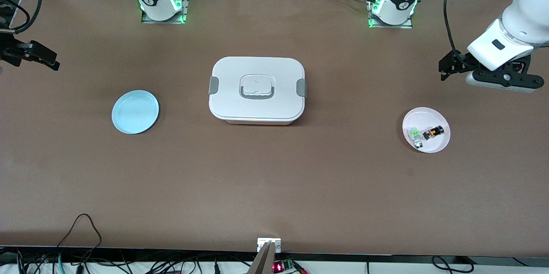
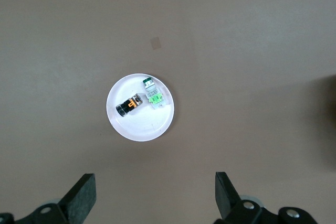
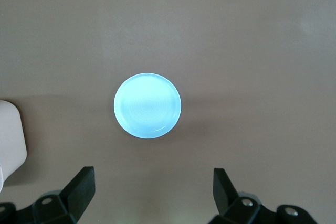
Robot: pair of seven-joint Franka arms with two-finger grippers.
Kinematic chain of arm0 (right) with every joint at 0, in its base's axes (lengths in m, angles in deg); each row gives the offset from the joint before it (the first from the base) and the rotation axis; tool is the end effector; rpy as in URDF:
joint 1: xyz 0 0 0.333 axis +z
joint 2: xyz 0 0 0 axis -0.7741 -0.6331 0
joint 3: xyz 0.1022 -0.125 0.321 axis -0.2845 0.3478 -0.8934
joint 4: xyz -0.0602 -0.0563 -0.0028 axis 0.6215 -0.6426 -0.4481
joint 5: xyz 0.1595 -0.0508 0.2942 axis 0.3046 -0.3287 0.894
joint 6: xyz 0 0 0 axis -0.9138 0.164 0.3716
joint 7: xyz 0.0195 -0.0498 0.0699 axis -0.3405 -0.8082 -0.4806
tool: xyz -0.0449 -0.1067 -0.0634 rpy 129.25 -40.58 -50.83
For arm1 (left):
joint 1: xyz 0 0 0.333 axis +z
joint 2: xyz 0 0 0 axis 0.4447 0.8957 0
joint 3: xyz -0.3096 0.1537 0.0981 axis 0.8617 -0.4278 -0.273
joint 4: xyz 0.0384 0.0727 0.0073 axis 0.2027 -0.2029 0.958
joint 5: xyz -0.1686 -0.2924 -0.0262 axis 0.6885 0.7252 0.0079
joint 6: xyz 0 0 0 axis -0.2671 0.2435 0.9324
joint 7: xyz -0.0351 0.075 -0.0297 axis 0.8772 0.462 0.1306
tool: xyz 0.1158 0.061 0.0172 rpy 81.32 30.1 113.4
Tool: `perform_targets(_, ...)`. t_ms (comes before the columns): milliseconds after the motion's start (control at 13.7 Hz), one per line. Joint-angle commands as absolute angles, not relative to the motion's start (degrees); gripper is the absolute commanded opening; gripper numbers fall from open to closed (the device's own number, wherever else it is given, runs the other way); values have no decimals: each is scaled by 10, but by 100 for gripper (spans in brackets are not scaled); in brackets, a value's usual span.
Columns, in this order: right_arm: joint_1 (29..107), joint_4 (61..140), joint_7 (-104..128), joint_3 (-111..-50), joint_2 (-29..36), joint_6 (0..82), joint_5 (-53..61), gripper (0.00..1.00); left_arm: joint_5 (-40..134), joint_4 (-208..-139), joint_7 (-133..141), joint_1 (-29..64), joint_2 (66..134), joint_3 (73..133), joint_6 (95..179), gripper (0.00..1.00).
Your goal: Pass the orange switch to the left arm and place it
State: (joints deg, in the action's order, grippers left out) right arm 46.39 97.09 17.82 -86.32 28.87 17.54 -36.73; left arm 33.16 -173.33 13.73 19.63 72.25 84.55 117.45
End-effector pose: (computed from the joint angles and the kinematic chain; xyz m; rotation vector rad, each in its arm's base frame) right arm 0.4848 -0.0404 0.6247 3.0722 -0.1167 -0.0379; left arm 0.4924 -0.0470 0.6005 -3.0480 0.2779 0.0023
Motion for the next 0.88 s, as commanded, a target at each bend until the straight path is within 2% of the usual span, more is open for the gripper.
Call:
perform_targets(0, 465, 966, 170, -864, 294, 172, -359, 100, 324, -1723, 144, 197, 722, 845, 1161, 100)
perform_targets(806, 465, 963, 169, -864, 294, 170, -358, 100, 327, -1723, 144, 202, 722, 846, 1158, 100)
